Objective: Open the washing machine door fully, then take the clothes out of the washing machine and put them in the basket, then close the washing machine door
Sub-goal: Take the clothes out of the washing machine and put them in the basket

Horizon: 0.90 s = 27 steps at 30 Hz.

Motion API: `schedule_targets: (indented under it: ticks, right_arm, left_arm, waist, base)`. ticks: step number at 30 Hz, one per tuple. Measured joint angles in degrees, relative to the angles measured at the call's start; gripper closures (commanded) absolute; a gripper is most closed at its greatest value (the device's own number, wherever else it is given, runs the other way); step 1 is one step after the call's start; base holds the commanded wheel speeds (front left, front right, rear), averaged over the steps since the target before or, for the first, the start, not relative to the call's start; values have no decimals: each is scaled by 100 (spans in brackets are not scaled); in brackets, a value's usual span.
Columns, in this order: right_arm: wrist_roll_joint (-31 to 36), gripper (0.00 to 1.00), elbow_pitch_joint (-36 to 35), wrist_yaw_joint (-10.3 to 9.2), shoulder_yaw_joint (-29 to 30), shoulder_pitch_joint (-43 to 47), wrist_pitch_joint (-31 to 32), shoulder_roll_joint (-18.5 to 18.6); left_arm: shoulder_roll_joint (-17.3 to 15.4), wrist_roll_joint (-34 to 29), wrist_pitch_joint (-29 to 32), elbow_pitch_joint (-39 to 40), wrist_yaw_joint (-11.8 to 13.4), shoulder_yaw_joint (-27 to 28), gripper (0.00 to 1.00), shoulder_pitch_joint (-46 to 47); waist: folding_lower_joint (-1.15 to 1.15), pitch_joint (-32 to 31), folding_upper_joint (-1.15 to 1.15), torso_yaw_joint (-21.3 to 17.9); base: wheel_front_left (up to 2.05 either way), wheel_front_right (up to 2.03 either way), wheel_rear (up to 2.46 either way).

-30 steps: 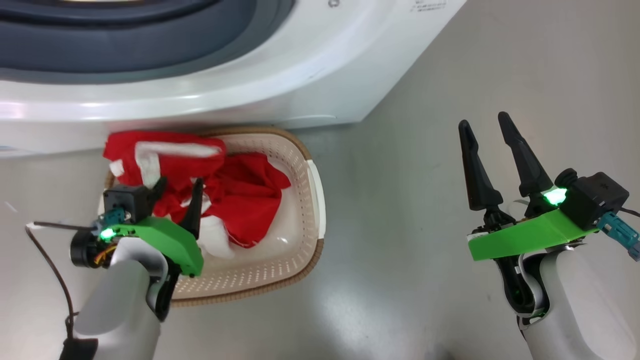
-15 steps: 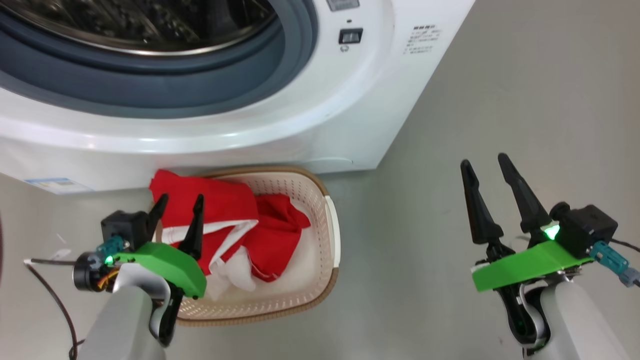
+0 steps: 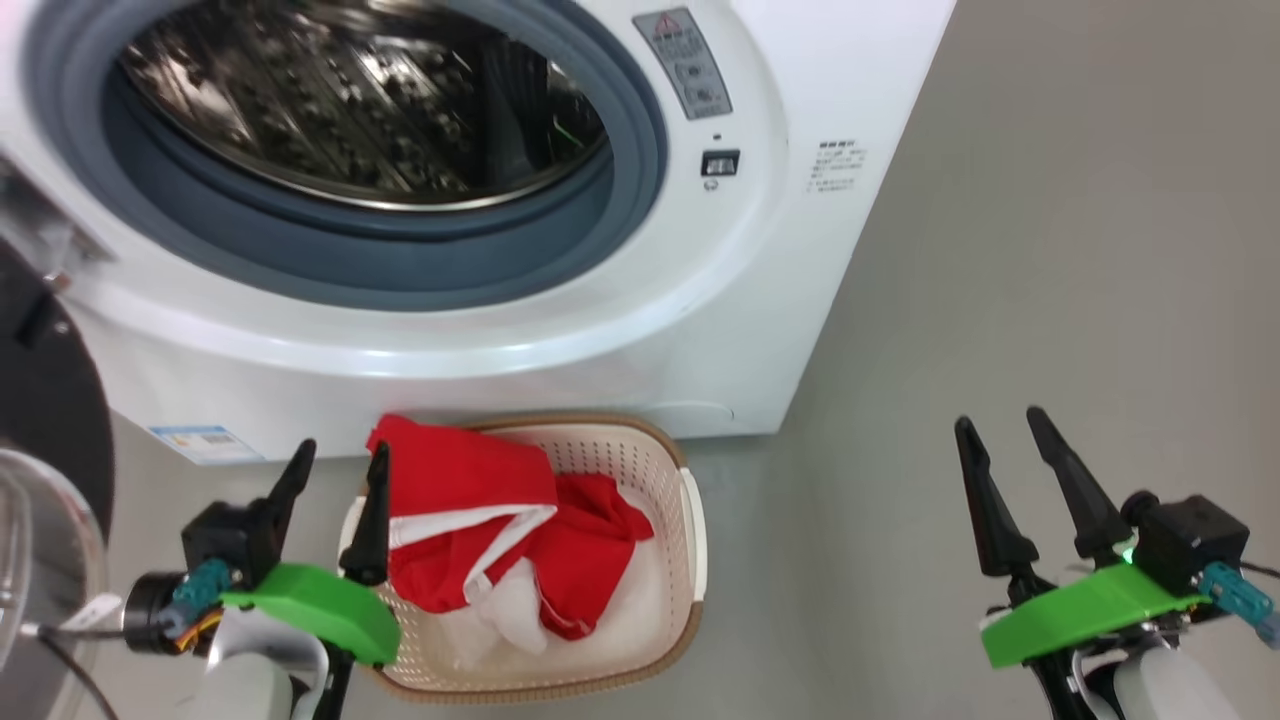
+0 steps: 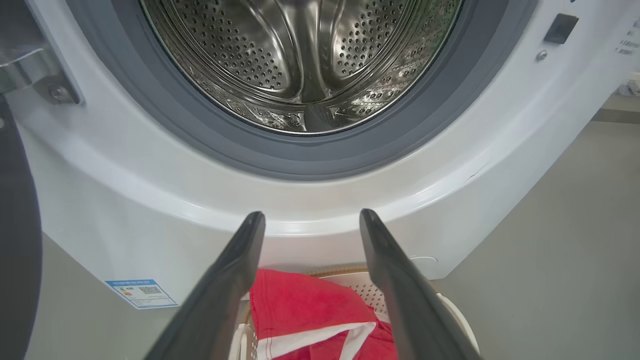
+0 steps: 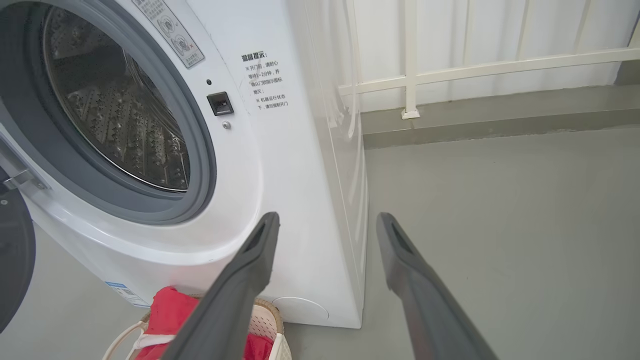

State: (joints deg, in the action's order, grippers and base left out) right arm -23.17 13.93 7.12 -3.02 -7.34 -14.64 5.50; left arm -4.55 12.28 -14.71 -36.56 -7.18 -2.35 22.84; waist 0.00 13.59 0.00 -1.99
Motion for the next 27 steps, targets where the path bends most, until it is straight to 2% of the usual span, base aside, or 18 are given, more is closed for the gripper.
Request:
schedule_targets:
  ticks: [15,27]
  right_arm:
    - [-98,0,36,0,29,673,0,185]
    - [-155,0,15,0,52,981,1,319]
  left_arm:
    - [24,-242,0,1348,0,244,0,-1232]
    - [-21,-240,0,2121,0,650,0,-2203]
  waist:
    - [0,-880,0,218]
    - [0,-1195,0,217]
  base:
    - [0,0,0]
    - [0,0,0]
